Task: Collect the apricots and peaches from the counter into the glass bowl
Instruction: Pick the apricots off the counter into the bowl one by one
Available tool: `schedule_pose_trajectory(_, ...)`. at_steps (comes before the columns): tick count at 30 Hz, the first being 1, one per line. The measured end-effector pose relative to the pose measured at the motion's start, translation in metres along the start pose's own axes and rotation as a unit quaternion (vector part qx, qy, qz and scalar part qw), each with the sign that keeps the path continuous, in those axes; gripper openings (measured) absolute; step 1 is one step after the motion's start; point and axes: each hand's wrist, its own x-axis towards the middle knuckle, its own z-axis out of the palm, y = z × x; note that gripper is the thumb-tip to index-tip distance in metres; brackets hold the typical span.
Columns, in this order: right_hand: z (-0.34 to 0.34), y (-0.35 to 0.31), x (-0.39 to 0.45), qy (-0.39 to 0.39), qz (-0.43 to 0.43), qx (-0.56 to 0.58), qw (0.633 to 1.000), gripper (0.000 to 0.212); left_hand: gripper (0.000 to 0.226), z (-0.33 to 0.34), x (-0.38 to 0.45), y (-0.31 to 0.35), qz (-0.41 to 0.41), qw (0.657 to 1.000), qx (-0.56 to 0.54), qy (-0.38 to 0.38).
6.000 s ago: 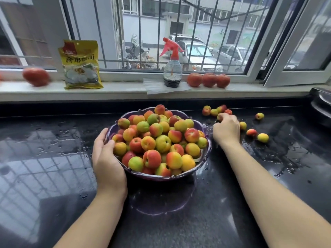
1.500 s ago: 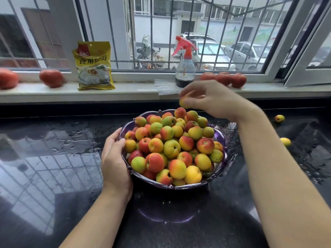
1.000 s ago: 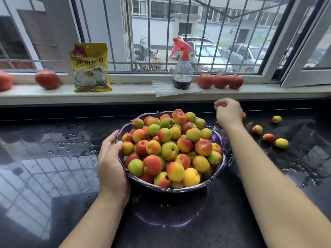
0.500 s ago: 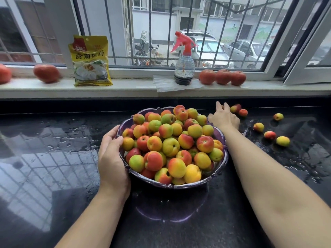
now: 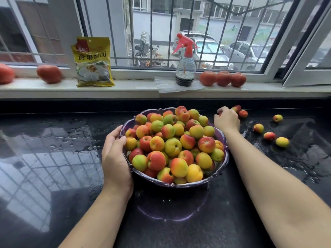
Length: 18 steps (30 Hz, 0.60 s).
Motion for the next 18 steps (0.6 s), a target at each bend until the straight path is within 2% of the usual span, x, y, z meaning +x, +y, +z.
schedule_pose_trajectory(3, -0.031, -0.004, -0.021, -0.048, 0.022, 0.229, 0.972, 0.020, 0.031, 0.000, -0.001, 0.002, -0.001, 1.000, -0.001, -0.002)
schedule_pose_trajectory(6, -0.080, -0.015, -0.069, -0.126, -0.047, 0.376, 0.917, 0.022, 0.032, 0.001, -0.003, 0.004, -0.005, 1.000, -0.008, -0.003)
schedule_pose_trajectory(8, -0.102, -0.020, -0.098, -0.169, -0.108, 0.379, 0.903, 0.023, 0.032, 0.002, -0.005, 0.004, -0.008, 1.000, -0.011, -0.003)
schedule_pose_trajectory(11, -0.104, -0.020, -0.123, -0.194, -0.150, 0.328, 0.912, 0.018, 0.033, 0.002, -0.007, 0.006, -0.009, 1.000, -0.015, -0.006)
schedule_pose_trajectory(13, -0.100, -0.016, -0.131, -0.176, -0.128, 0.370, 0.903, 0.020, 0.034, 0.002, -0.008, 0.006, -0.012, 1.000, -0.013, -0.010)
schedule_pose_trajectory(15, -0.093, -0.006, -0.134, -0.130, -0.065, 0.455, 0.879, 0.021, 0.034, 0.002, -0.008, 0.007, -0.010, 1.000, -0.011, -0.008)
schedule_pose_trajectory(18, -0.076, 0.017, -0.132, -0.066, -0.002, 0.440, 0.896, 0.028, 0.032, 0.002, -0.007, 0.008, -0.009, 1.000, -0.009, -0.005)
